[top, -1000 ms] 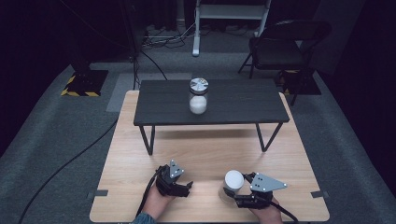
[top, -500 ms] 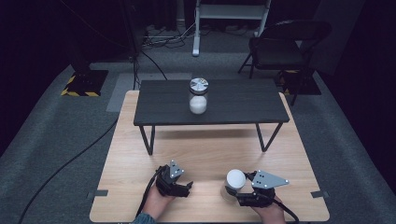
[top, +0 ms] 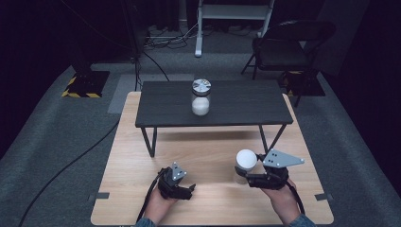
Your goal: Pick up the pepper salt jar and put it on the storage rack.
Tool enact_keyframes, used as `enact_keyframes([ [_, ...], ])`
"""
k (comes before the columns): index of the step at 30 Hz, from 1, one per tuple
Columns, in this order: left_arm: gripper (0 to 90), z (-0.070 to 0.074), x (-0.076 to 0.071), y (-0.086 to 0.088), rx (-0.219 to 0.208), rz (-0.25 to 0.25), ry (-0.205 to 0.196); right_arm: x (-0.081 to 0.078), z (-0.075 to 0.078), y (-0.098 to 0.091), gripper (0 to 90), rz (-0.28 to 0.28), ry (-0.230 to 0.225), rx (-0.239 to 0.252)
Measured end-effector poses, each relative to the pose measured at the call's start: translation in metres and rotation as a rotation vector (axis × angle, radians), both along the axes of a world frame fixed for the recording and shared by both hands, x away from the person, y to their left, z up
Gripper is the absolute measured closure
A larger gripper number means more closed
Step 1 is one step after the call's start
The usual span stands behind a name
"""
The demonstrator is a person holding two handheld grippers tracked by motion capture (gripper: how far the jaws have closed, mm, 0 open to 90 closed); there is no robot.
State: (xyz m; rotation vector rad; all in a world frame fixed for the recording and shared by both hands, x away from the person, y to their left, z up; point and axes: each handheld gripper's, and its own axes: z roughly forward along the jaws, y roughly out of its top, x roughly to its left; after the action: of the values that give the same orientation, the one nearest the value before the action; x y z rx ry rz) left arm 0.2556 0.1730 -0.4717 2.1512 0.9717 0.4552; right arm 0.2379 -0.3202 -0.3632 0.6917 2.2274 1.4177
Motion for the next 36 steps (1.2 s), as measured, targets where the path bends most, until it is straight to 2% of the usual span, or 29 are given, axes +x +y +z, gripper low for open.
enact_keyframes([
  [2, 7.8, 0.000, 0.000, 0.000, 0.000, -0.002, 0.000, 0.005, 0.011, 0.004, 33.4, -0.003, -0.010, -0.001],
  [6, 2.3, 0.001, 0.001, -0.003, 0.010, 0.003, 0.010, 0.017, 0.037, 0.015, 33.4, -0.022, -0.009, 0.017],
  [7, 2.3, 0.001, 0.000, -0.003, 0.010, 0.010, 0.011, 0.017, 0.037, 0.015, 33.4, -0.022, -0.009, 0.017],
  [8, 2.2, 0.001, 0.000, -0.004, 0.009, 0.016, 0.012, 0.021, 0.048, 0.021, 33.4, -0.027, -0.015, 0.024],
  [13, 2.2, 0.001, -0.001, -0.004, 0.007, 0.019, 0.012, 0.030, 0.074, 0.036, 33.4, -0.037, -0.034, 0.012],
  [20, 2.1, 0.001, -0.002, -0.005, 0.008, 0.023, 0.012, 0.042, 0.111, 0.049, 33.4, -0.032, -0.034, 0.028],
  [26, 2.1, 0.001, -0.002, -0.005, 0.009, 0.022, 0.013, 0.052, 0.130, 0.056, 33.4, -0.045, -0.038, 0.043],
  [36, 0.2, 0.001, -0.003, -0.006, 0.007, 0.040, 0.018, 0.078, 0.150, 0.062, 33.4, -0.122, -0.065, 0.042],
])
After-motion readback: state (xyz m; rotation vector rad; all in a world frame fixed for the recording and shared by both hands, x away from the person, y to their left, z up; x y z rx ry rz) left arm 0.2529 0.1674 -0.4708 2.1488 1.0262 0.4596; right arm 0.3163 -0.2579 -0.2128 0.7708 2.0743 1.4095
